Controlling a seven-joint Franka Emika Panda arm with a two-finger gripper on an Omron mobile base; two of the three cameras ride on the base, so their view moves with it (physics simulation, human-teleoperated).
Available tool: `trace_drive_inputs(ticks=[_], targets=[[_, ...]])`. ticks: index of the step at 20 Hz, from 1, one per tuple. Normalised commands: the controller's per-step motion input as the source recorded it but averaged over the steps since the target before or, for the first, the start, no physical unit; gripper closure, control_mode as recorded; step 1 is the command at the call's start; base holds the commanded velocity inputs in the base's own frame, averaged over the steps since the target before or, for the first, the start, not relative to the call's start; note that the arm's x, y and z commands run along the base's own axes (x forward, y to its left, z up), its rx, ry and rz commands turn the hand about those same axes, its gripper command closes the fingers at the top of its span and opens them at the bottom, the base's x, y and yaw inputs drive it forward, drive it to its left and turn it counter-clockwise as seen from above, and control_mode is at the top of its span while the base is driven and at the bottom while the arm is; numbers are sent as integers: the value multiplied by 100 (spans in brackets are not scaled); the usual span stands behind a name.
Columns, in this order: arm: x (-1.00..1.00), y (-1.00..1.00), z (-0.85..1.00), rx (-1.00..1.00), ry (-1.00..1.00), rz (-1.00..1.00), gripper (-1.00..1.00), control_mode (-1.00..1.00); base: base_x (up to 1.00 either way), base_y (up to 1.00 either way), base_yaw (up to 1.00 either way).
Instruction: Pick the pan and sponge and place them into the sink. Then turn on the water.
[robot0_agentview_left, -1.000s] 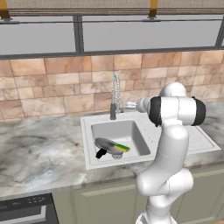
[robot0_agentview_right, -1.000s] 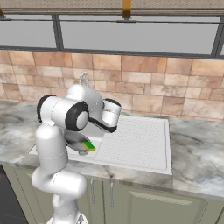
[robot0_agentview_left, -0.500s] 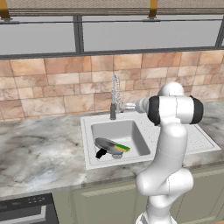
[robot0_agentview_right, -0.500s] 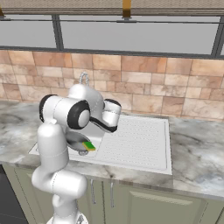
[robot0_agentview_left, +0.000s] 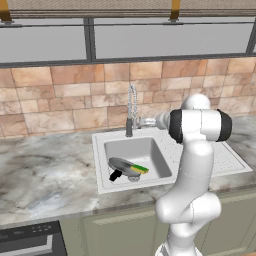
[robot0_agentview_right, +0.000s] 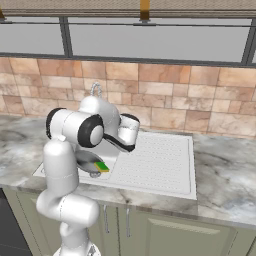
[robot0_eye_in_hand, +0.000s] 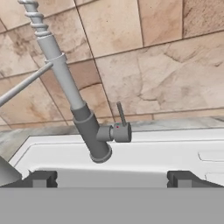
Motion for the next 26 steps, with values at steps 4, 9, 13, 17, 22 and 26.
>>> trace_drive_inputs(ticks=[4,9,13,17,22,26], targets=[[15,-25,0,8,-1,9,-100,-100,0,0,0],[19,-24,-1,4,-1,8,-100,-100,0,0,0],[25,-22,-6,0,-1,6,-100,-100,0,0,0],[21,-11,-4,2,0,7,-100,-100,0,0,0],[7,0,-3,6,0,9,-100,-100,0,0,0],[0,0,-2,8,0,11,-100,-100,0,0,0]])
